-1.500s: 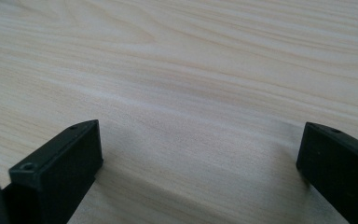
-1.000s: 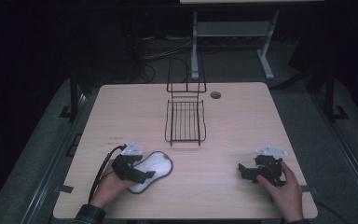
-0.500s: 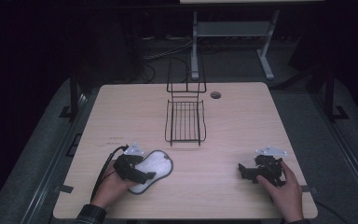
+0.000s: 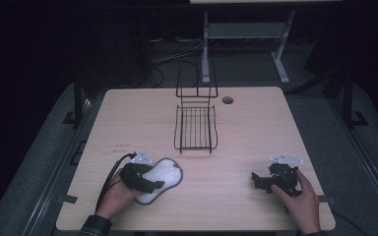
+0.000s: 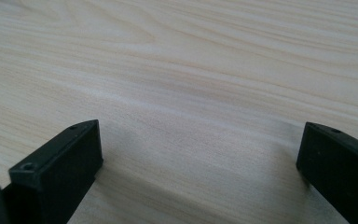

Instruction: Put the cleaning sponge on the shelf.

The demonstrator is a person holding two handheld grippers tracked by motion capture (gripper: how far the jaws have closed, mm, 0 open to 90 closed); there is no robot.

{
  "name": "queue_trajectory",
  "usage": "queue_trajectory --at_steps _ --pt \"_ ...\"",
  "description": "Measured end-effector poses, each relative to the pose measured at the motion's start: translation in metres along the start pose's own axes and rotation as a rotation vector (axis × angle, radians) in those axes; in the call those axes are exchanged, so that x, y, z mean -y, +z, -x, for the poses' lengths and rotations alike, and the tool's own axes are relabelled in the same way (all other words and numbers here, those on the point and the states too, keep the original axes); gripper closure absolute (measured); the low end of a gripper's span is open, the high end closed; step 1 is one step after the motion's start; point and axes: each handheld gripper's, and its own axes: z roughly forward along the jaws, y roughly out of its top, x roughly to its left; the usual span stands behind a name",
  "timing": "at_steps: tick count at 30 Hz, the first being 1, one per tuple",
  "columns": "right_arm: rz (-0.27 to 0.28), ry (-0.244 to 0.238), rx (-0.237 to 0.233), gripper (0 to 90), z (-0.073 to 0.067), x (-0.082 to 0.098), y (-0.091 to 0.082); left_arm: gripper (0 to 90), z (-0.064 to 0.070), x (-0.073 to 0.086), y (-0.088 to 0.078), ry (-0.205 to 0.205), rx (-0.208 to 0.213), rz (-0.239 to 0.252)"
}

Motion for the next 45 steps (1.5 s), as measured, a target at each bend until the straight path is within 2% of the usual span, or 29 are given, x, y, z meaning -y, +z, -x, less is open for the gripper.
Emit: queue_trajectory --at_steps 4,7,9,12,23,30,33,36,45 --pt "0.0 0.0 0.0 0.0 0.0 0.0 0.0 28.5 0.003 -0.003 -0.005 0.028 -0.011 0.007" --pt "0.0 -0.001 0.0 0.0 0.0 0.0 0.0 33.4 0.003 -0.005 -0.009 0.031 -0.004 0.026" --pt "0.0 -0.001 0.0 0.0 0.0 0.0 0.0 40.5 0.003 -0.005 -0.012 0.025 0.005 0.047" --pt "0.0 0.0 0.0 0.0 0.0 0.0 0.0 45.1 0.001 -0.005 -0.016 0.012 0.02 0.061" --pt "0.0 0.0 0.0 0.0 0.0 0.0 0.0 57.6 -0.002 -0.006 -0.027 -0.002 0.057 0.111" --pt "0.0 0.0 0.0 0.0 0.0 0.0 0.0 68.0 -0.003 -0.008 -0.035 -0.033 0.099 0.155" --pt "0.0 0.0 0.0 0.0 0.0 0.0 0.0 69.8 -0.003 -0.009 -0.038 -0.044 0.115 0.168" --pt "0.0 0.0 0.0 0.0 0.0 0.0 0.0 72.4 -0.003 -0.01 -0.04 -0.042 0.128 0.181" --pt "0.0 0.0 0.0 0.0 0.0 0.0 0.0 79.5 0.002 -0.016 -0.047 -0.015 0.134 0.206"
